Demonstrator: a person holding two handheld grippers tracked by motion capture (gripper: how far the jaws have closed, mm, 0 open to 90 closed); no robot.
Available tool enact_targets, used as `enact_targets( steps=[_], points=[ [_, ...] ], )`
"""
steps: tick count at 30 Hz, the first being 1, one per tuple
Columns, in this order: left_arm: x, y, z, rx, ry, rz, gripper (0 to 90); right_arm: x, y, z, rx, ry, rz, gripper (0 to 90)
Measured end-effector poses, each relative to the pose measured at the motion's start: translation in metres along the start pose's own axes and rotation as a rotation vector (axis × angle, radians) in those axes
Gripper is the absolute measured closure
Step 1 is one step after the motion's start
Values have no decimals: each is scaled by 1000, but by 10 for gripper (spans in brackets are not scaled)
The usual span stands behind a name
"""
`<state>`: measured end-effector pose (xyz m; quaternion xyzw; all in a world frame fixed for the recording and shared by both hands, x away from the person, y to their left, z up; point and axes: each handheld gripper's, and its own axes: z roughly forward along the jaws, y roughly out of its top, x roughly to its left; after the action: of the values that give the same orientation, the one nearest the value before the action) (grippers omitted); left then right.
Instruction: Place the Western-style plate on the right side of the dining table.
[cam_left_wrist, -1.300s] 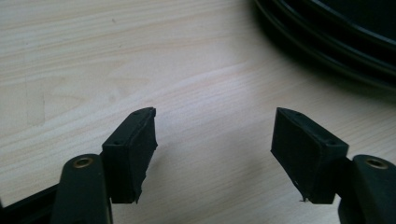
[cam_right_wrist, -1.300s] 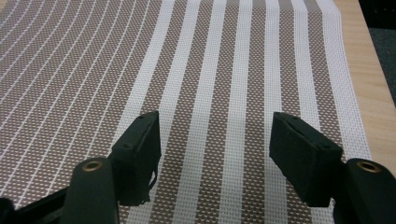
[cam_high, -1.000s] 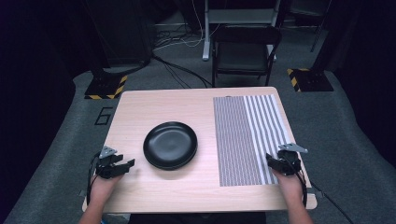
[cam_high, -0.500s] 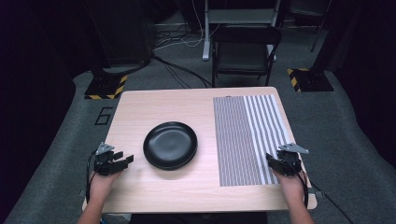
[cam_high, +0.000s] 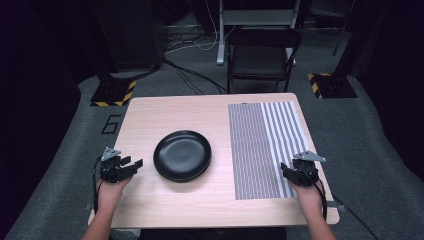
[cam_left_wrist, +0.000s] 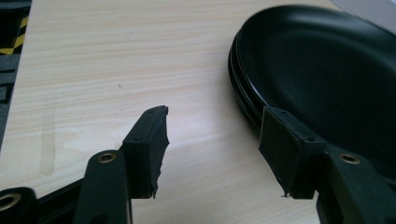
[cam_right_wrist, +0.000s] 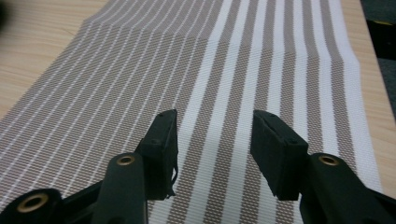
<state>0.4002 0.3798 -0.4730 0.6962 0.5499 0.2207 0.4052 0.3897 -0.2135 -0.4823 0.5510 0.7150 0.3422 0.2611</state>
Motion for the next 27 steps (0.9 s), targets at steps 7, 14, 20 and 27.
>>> enact_targets(
  steps=[7,14,20,27],
  points=[
    [-3,8,0,-23,-2,-10,401,9,12,0,-8,31,1,510],
    [-8,13,4,-15,-17,9,430,20,23,1,-48,49,8,536],
    [-13,17,6,-1,-5,32,466,31,28,5,-78,62,12,523],
    [-15,13,9,-14,-38,21,486,43,30,12,-93,91,30,556]
  ],
)
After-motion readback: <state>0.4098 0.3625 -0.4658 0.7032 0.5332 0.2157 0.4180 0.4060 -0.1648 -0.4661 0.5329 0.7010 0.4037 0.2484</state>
